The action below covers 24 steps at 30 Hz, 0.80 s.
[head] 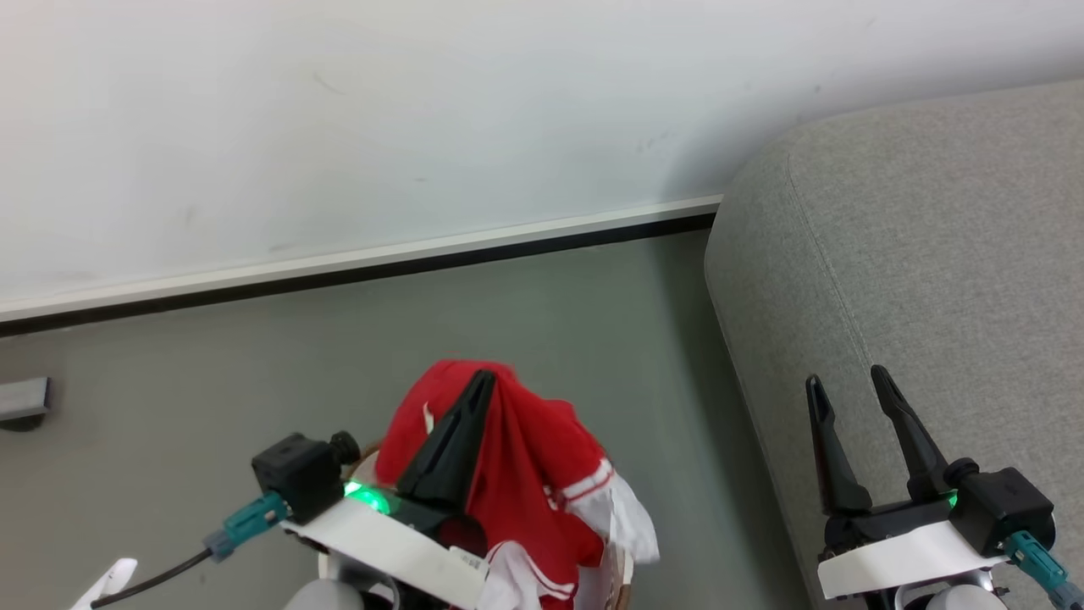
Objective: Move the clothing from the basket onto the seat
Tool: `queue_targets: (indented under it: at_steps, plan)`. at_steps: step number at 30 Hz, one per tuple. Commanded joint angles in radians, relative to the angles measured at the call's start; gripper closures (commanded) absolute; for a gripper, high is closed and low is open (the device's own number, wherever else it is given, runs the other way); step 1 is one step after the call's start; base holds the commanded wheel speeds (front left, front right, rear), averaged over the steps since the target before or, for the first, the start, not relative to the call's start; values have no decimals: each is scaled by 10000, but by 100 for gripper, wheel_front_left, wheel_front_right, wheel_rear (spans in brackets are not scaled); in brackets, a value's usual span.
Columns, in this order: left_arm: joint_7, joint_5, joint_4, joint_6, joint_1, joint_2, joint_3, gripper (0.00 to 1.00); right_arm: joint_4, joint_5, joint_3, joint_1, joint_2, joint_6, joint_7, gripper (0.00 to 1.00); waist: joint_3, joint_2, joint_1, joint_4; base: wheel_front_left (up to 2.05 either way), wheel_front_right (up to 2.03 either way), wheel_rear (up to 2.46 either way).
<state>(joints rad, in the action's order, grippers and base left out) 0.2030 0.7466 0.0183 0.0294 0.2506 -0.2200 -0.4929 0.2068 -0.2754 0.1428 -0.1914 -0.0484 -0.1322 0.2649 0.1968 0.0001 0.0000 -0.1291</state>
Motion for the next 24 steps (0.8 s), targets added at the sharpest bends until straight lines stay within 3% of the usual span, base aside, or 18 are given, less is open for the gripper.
queue_targets:
  at_steps: [1,17,24]
  plan:
    - [-24,81,-235,-22,-138,-63,35,100,-35,-13,-43,-15,-39,28,-7,0,85,-1,0,-4,0,0,0]
    - [-300,268,-4159,397,205,215,-434,100,-97,-57,-22,-284,-37,29,-8,0,568,-1,0,-164,0,0,0]
    - [-688,13,-6591,673,1255,354,-874,100,-262,-131,6,-545,-37,29,-7,0,1169,-1,0,-392,0,0,0]
